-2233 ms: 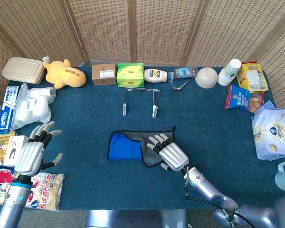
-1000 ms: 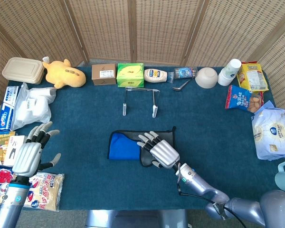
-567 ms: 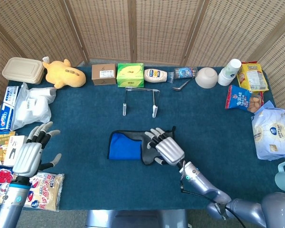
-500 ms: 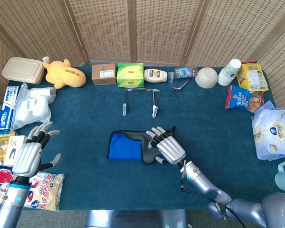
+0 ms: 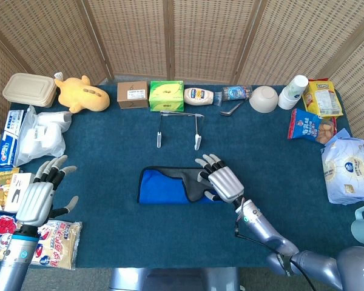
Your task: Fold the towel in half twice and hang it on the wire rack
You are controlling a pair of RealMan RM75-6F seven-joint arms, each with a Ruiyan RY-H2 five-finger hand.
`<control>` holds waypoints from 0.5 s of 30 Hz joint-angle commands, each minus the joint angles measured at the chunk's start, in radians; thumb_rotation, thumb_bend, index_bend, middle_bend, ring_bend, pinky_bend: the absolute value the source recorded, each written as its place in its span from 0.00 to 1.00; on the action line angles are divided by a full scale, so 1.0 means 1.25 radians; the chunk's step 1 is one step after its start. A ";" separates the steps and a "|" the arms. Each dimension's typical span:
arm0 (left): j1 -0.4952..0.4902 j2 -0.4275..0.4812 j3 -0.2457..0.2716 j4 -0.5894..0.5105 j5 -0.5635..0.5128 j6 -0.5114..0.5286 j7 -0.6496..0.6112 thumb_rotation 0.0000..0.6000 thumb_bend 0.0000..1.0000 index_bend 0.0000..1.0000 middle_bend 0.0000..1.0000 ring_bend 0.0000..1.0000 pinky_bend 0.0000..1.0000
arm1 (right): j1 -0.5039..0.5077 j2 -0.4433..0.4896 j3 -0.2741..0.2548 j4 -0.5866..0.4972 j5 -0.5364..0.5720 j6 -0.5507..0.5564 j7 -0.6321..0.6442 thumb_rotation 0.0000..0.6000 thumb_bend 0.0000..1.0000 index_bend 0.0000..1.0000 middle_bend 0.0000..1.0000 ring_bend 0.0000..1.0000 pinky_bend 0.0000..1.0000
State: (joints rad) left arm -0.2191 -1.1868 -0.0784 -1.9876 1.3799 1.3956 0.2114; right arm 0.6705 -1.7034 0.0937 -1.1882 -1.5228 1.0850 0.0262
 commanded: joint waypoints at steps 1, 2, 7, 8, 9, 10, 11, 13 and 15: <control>0.001 0.001 0.000 -0.002 0.000 0.002 0.001 1.00 0.41 0.20 0.05 0.00 0.00 | 0.007 0.002 0.015 0.009 0.020 -0.017 0.007 1.00 0.27 0.42 0.13 0.00 0.00; 0.002 0.002 0.000 -0.004 0.001 0.003 0.002 1.00 0.41 0.20 0.05 0.00 0.00 | 0.012 0.003 0.023 0.015 0.031 -0.029 0.005 1.00 0.27 0.42 0.13 0.00 0.00; 0.002 0.001 0.001 -0.006 0.003 0.004 0.003 1.00 0.41 0.20 0.05 0.00 0.00 | 0.025 0.010 0.040 0.014 0.064 -0.063 -0.014 1.00 0.27 0.39 0.12 0.00 0.00; 0.003 0.001 0.001 -0.006 0.004 0.004 0.003 1.00 0.41 0.20 0.05 0.00 0.00 | 0.025 0.013 0.042 0.011 0.072 -0.069 -0.024 1.00 0.27 0.38 0.12 0.00 0.00; 0.003 0.001 0.001 -0.007 0.005 0.005 0.002 1.00 0.41 0.20 0.05 0.00 0.00 | 0.026 0.018 0.045 0.005 0.082 -0.075 -0.035 1.00 0.27 0.37 0.12 0.00 0.00; 0.004 0.001 0.001 -0.007 0.005 0.006 0.002 1.00 0.41 0.20 0.05 0.00 0.00 | 0.024 0.025 0.049 -0.005 0.094 -0.080 -0.044 1.00 0.27 0.35 0.11 0.00 0.00; 0.004 0.002 0.001 -0.007 0.006 0.007 0.002 1.00 0.41 0.20 0.05 0.00 0.00 | 0.023 0.031 0.053 -0.013 0.102 -0.082 -0.048 1.00 0.27 0.34 0.11 0.00 0.00; 0.004 0.003 0.001 -0.008 0.008 0.008 0.001 1.00 0.41 0.20 0.05 0.00 0.00 | 0.020 0.045 0.060 -0.030 0.114 -0.078 -0.056 1.00 0.27 0.32 0.10 0.00 0.00; 0.005 0.003 0.001 -0.009 0.010 0.009 0.001 1.00 0.41 0.20 0.05 0.00 0.00 | 0.017 0.055 0.064 -0.044 0.118 -0.074 -0.061 1.00 0.27 0.31 0.09 0.00 0.00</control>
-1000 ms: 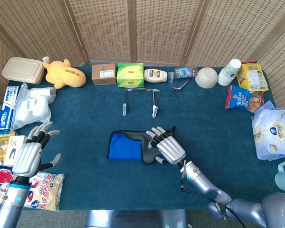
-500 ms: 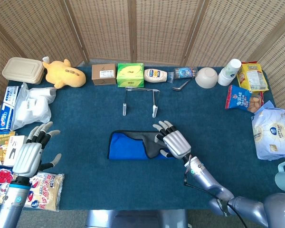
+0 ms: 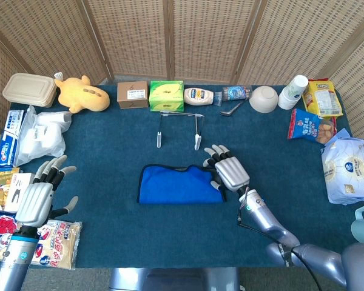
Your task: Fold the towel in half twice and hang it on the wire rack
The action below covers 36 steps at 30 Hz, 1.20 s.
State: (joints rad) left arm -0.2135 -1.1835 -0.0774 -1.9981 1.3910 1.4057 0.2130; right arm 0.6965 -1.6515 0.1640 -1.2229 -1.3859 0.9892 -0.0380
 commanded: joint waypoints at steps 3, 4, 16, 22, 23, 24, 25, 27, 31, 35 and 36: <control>0.000 0.000 0.000 -0.003 0.004 0.000 0.002 1.00 0.41 0.20 0.05 0.00 0.00 | -0.009 0.033 0.011 -0.037 0.010 0.015 -0.017 1.00 0.27 0.30 0.09 0.00 0.00; -0.001 0.000 0.000 -0.004 0.005 0.000 0.002 1.00 0.41 0.20 0.05 0.00 0.00 | -0.011 0.039 0.011 -0.044 0.011 0.017 -0.019 1.00 0.27 0.30 0.09 0.00 0.00; -0.003 0.001 -0.001 -0.011 0.010 0.000 0.016 1.00 0.41 0.20 0.05 0.00 0.00 | -0.046 0.085 -0.014 -0.113 0.007 0.050 -0.028 1.00 0.27 0.28 0.08 0.00 0.00; -0.009 0.005 0.009 0.009 0.022 -0.013 0.049 1.00 0.41 0.22 0.06 0.00 0.00 | -0.074 0.118 -0.038 -0.175 0.001 0.071 -0.054 1.00 0.27 0.28 0.08 0.00 0.00; -0.010 0.005 0.010 0.013 0.025 -0.014 0.050 1.00 0.41 0.22 0.06 0.00 0.00 | -0.078 0.124 -0.038 -0.186 0.003 0.075 -0.059 1.00 0.27 0.28 0.08 0.00 0.00; -0.010 0.004 0.010 0.017 0.027 -0.013 0.050 1.00 0.41 0.23 0.06 0.00 0.00 | -0.082 0.131 -0.038 -0.196 0.004 0.081 -0.063 1.00 0.27 0.28 0.08 0.00 0.00; -0.010 0.002 0.010 0.024 0.030 -0.011 0.053 1.00 0.41 0.23 0.07 0.00 0.00 | -0.088 0.138 -0.037 -0.209 0.006 0.090 -0.069 1.00 0.27 0.28 0.08 0.00 0.00; -0.010 0.001 0.011 0.030 0.034 -0.010 0.055 1.00 0.41 0.24 0.08 0.00 0.00 | -0.094 0.147 -0.036 -0.224 0.008 0.097 -0.074 1.00 0.27 0.28 0.08 0.00 0.00; -0.011 0.002 0.018 0.037 0.038 -0.018 0.051 1.00 0.41 0.25 0.10 0.00 0.00 | -0.108 0.167 -0.036 -0.252 0.016 0.111 -0.079 1.00 0.27 0.28 0.08 0.00 0.00; -0.014 0.006 0.030 0.042 0.033 -0.040 0.057 1.00 0.41 0.25 0.10 0.00 0.00 | -0.136 0.200 -0.040 -0.294 0.031 0.135 -0.091 1.00 0.27 0.30 0.08 0.00 0.00; -0.015 0.005 0.030 0.042 0.031 -0.041 0.056 1.00 0.41 0.25 0.10 0.00 0.00 | -0.141 0.211 -0.044 -0.308 0.033 0.137 -0.096 1.00 0.27 0.30 0.08 0.00 0.00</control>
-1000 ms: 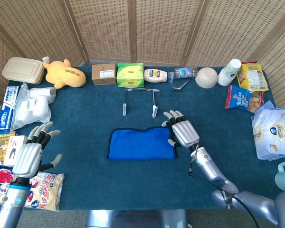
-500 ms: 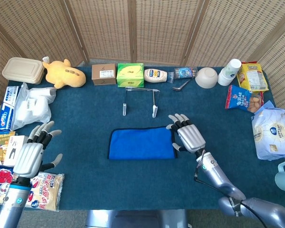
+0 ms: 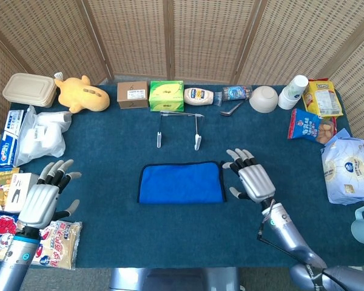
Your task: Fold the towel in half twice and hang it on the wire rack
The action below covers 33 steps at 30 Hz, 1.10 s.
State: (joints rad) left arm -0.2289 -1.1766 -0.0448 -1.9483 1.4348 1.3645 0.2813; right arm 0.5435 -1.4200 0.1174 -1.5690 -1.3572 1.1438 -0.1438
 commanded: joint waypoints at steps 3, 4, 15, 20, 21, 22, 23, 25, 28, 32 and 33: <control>-0.004 -0.001 0.001 0.001 -0.006 -0.009 -0.006 1.00 0.41 0.25 0.10 0.00 0.00 | -0.024 0.049 -0.010 -0.062 0.021 0.003 -0.016 1.00 0.27 0.31 0.08 0.00 0.00; -0.004 0.000 -0.001 0.000 -0.007 -0.009 -0.010 1.00 0.41 0.25 0.10 0.00 0.00 | -0.024 0.055 -0.010 -0.069 0.024 -0.003 -0.015 1.00 0.27 0.31 0.09 0.00 0.00; -0.011 0.019 -0.024 -0.026 -0.023 -0.007 -0.049 1.00 0.41 0.24 0.09 0.00 0.00 | 0.008 0.070 -0.007 -0.100 0.017 -0.073 0.009 1.00 0.33 0.27 0.09 0.00 0.00; -0.010 0.021 -0.026 -0.032 -0.027 -0.005 -0.059 1.00 0.41 0.23 0.09 0.00 0.00 | 0.049 0.048 -0.003 -0.104 0.005 -0.127 0.005 1.00 0.33 0.27 0.08 0.00 0.00; -0.010 0.022 -0.027 -0.033 -0.029 -0.004 -0.060 1.00 0.41 0.23 0.09 0.00 0.00 | 0.057 0.043 -0.001 -0.103 0.007 -0.138 0.003 1.00 0.33 0.28 0.08 0.00 0.00; -0.009 0.022 -0.028 -0.033 -0.031 -0.003 -0.061 1.00 0.41 0.23 0.08 0.00 0.00 | 0.065 0.037 0.001 -0.103 0.010 -0.149 -0.001 1.00 0.34 0.28 0.08 0.00 0.00; -0.009 0.022 -0.029 -0.034 -0.032 -0.002 -0.062 1.00 0.41 0.23 0.08 0.00 0.00 | 0.071 0.033 0.001 -0.102 0.012 -0.157 -0.005 1.00 0.34 0.28 0.08 0.00 0.00; -0.009 0.022 -0.030 -0.035 -0.036 -0.002 -0.065 1.00 0.41 0.22 0.08 0.00 0.00 | 0.085 0.022 0.002 -0.099 0.021 -0.177 -0.014 1.00 0.33 0.28 0.07 0.00 0.00; -0.011 0.023 -0.030 -0.036 -0.037 -0.006 -0.066 1.00 0.41 0.22 0.08 0.00 0.00 | 0.106 0.004 0.004 -0.089 0.045 -0.210 -0.031 1.00 0.33 0.29 0.07 0.00 0.00; -0.012 0.023 -0.029 -0.036 -0.039 -0.009 -0.068 1.00 0.41 0.22 0.07 0.00 0.00 | 0.122 -0.010 0.006 -0.077 0.067 -0.230 -0.050 1.00 0.33 0.29 0.07 0.00 0.00; -0.013 0.023 -0.029 -0.036 -0.040 -0.010 -0.069 1.00 0.41 0.22 0.07 0.00 0.00 | 0.126 -0.012 0.006 -0.075 0.072 -0.234 -0.056 1.00 0.33 0.29 0.07 0.00 0.00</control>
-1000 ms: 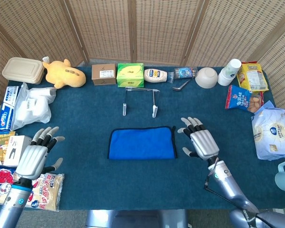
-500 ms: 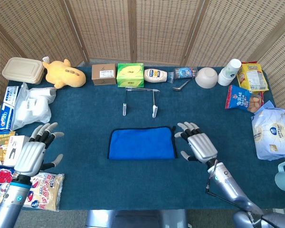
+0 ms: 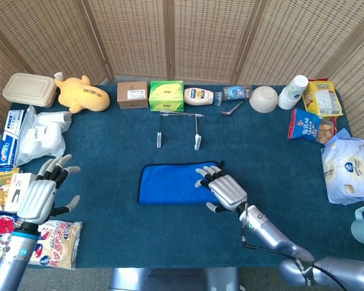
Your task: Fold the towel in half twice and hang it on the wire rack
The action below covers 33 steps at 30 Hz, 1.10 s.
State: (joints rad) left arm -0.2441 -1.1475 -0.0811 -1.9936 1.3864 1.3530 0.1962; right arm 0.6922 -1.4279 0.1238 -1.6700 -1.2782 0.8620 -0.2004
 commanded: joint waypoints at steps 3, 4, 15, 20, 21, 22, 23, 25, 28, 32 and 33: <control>-0.001 0.001 0.002 0.001 -0.001 -0.003 -0.004 1.00 0.41 0.22 0.07 0.00 0.00 | 0.017 -0.008 -0.002 0.011 0.023 -0.020 -0.029 1.00 0.34 0.30 0.07 0.00 0.00; -0.001 0.001 0.002 0.001 -0.001 -0.003 -0.004 1.00 0.41 0.22 0.07 0.00 0.00 | 0.019 -0.008 -0.003 0.012 0.026 -0.023 -0.034 1.00 0.34 0.31 0.07 0.00 0.00; -0.002 -0.001 0.007 0.002 0.008 -0.006 -0.012 1.00 0.41 0.21 0.06 0.00 0.00 | 0.045 0.004 -0.018 0.010 0.093 -0.055 -0.101 1.00 0.35 0.35 0.08 0.00 0.00; -0.001 0.002 0.010 0.001 0.012 -0.005 -0.013 1.00 0.41 0.21 0.06 0.00 0.00 | 0.058 -0.002 -0.024 0.023 0.123 -0.063 -0.125 1.00 0.35 0.35 0.08 0.00 0.00; 0.000 0.002 0.010 0.000 0.013 -0.005 -0.014 1.00 0.41 0.21 0.06 0.00 0.00 | 0.061 -0.003 -0.025 0.026 0.128 -0.066 -0.129 1.00 0.35 0.35 0.08 0.00 0.00; 0.000 0.002 0.011 -0.001 0.015 -0.004 -0.015 1.00 0.41 0.21 0.06 0.00 0.00 | 0.067 -0.004 -0.027 0.036 0.138 -0.075 -0.135 1.00 0.35 0.35 0.08 0.00 0.00; 0.001 0.003 0.012 -0.001 0.016 -0.004 -0.015 1.00 0.41 0.21 0.06 0.00 0.00 | 0.071 -0.004 -0.028 0.039 0.143 -0.078 -0.139 1.00 0.35 0.35 0.08 0.00 0.00; 0.001 0.004 0.014 -0.001 0.017 -0.004 -0.015 1.00 0.41 0.21 0.05 0.00 0.00 | 0.074 -0.002 -0.031 0.040 0.155 -0.079 -0.146 1.00 0.35 0.35 0.08 0.00 0.00; 0.001 0.004 0.013 -0.001 0.017 -0.004 -0.015 1.00 0.41 0.21 0.05 0.00 0.00 | 0.077 0.005 -0.040 0.027 0.162 -0.075 -0.161 1.00 0.35 0.36 0.08 0.00 0.00; -0.001 0.002 0.012 -0.001 0.018 -0.006 -0.015 1.00 0.41 0.21 0.05 0.00 0.00 | 0.080 0.013 -0.051 0.009 0.170 -0.070 -0.180 1.00 0.35 0.37 0.09 0.00 0.00; -0.002 0.002 0.012 -0.001 0.019 -0.006 -0.014 1.00 0.41 0.21 0.05 0.00 0.00 | 0.081 0.015 -0.054 0.003 0.173 -0.069 -0.185 1.00 0.35 0.37 0.09 0.00 0.00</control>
State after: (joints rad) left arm -0.2463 -1.1448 -0.0659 -1.9945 1.4093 1.3455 0.1781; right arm 0.7911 -1.4131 0.0607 -1.6601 -1.0663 0.7733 -0.4257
